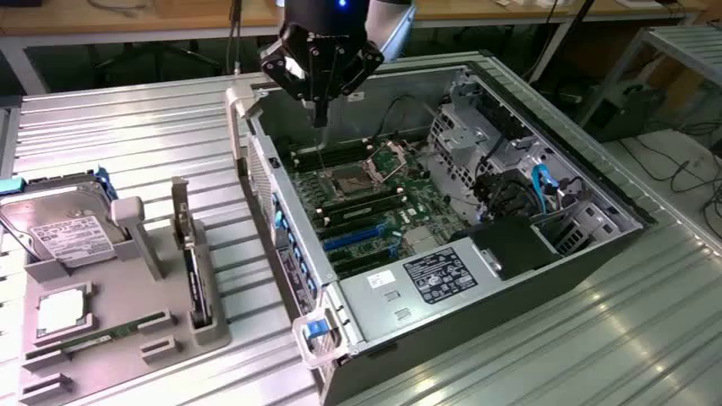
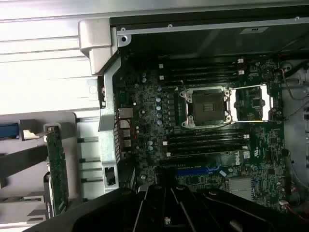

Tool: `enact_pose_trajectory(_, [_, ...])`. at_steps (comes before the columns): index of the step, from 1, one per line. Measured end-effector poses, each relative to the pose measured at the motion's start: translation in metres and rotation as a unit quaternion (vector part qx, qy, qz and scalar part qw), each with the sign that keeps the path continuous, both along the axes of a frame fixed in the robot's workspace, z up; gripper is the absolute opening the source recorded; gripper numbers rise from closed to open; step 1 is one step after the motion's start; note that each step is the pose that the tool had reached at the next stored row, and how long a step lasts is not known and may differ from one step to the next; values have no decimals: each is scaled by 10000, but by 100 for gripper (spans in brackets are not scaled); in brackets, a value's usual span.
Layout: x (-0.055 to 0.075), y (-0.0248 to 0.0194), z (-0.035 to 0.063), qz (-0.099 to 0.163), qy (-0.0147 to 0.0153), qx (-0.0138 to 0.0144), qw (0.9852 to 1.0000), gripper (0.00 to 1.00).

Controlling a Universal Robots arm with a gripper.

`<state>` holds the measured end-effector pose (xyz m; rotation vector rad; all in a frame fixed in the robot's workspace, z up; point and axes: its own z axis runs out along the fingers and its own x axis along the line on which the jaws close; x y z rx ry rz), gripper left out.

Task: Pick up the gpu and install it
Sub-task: 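Reach for the gpu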

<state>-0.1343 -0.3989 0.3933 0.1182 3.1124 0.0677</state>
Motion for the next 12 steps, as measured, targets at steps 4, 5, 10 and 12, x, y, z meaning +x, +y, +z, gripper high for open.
enact_pose_trajectory(4, [-102, -4, 0, 1, 0, 0, 10000, 11])
enact_pose_trajectory(5, [-127, -4, 0, 1, 0, 0, 10000, 11])
enact_pose_trajectory(10, [-228, -7, 0, 1, 0, 0, 10000, 11])
enact_pose_trajectory(12, [-248, -8, 0, 1, 0, 0, 10000, 11])
